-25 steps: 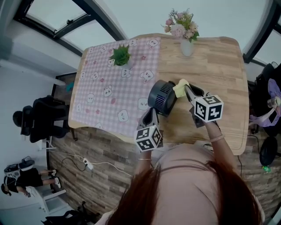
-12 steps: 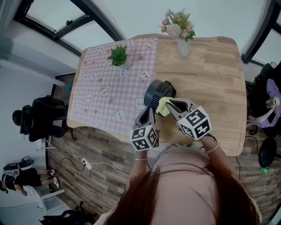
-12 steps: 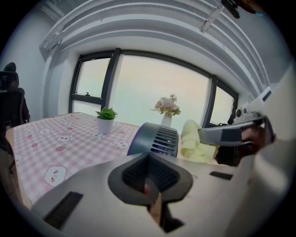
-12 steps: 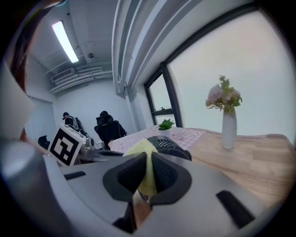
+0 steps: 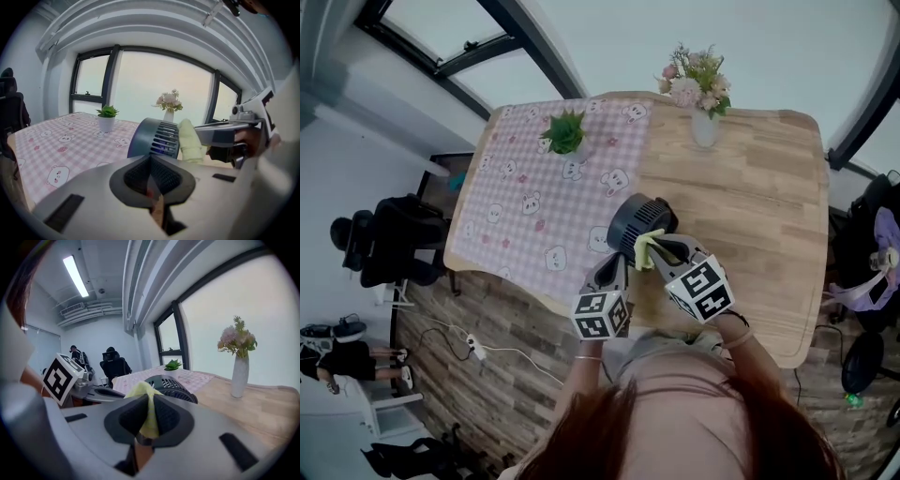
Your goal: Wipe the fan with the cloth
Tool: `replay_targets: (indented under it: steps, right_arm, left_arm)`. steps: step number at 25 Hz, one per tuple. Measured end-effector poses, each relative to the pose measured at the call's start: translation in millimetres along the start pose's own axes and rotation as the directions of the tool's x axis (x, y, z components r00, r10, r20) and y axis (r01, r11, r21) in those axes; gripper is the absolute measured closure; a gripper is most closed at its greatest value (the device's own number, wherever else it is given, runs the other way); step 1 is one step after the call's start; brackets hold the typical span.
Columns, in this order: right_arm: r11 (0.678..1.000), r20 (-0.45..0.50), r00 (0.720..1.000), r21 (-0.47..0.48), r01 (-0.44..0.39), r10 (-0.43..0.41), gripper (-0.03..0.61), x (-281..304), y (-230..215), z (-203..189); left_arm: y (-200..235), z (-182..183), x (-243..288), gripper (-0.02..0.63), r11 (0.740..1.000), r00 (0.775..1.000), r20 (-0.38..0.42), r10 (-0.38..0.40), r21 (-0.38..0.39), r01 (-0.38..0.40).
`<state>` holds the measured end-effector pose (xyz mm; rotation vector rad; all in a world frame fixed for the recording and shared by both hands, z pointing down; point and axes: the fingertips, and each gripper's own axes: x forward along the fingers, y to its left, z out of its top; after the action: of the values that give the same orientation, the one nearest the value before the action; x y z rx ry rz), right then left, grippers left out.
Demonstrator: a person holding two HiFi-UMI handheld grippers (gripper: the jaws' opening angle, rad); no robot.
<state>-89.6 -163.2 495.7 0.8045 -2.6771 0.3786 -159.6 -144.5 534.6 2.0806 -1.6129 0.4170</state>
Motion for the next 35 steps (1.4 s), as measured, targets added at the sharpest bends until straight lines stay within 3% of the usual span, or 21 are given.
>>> replay_targets:
  steps: [16,30,35]
  right_arm:
    - [0.989,-0.008,0.998,0.137,0.058,-0.058,0.548,6.2,-66.2,-4.8]
    - [0.964,-0.115,0.987,0.228,0.138,-0.114,0.548,21.7,-104.6,-50.3]
    - [0.967,-0.192,0.975,0.207,0.15,-0.111,0.548,27.2,-115.7,-71.8]
  left_arm:
    - [0.4,0.3,4.3,0.602,1.0,0.997,-0.068,-0.025,0.001,0.025]
    - [-2.0,-2.5,3.3,0.603,0.999,0.997,-0.08,0.002,0.036,0.001]
    - [-1.5,-1.8,2.6,0.603,0.999,0.997,-0.077,0.014,0.031,-0.012]
